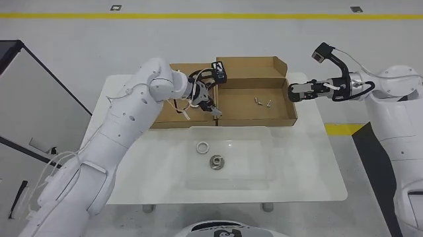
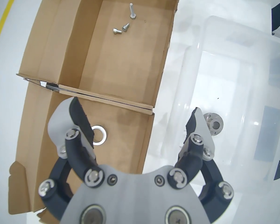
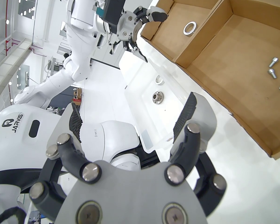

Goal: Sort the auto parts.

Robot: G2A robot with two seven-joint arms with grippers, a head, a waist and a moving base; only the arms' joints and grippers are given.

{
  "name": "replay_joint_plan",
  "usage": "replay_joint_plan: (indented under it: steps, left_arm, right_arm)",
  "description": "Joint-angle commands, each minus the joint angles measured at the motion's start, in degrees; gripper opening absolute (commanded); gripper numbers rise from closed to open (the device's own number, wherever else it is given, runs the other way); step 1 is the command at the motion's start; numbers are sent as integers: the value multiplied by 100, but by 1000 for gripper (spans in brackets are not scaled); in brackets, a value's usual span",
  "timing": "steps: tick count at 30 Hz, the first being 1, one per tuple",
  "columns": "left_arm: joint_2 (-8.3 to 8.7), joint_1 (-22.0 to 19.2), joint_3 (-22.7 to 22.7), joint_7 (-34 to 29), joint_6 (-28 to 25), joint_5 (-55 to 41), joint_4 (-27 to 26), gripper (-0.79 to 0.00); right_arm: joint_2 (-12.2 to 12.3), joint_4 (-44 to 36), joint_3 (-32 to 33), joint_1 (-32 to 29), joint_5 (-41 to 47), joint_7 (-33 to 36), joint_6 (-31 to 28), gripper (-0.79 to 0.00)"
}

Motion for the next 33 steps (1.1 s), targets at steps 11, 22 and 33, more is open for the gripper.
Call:
replay_joint_plan:
  steps: [11,22,33]
  left_arm:
    - [760,497,522,-1468,1474,-766,-2823,0]
    - [1013,-167,1888,-2204,2212,-1754,-2700,0]
    - [638,-640,2712,-2384,2516,-1947,-1961,0]
  right_arm:
    - [0,0,0,0,0,0,0,0]
    - [0,0,0,0,0,0,0,0]
    - [0,0,0,0,0,0,0,0]
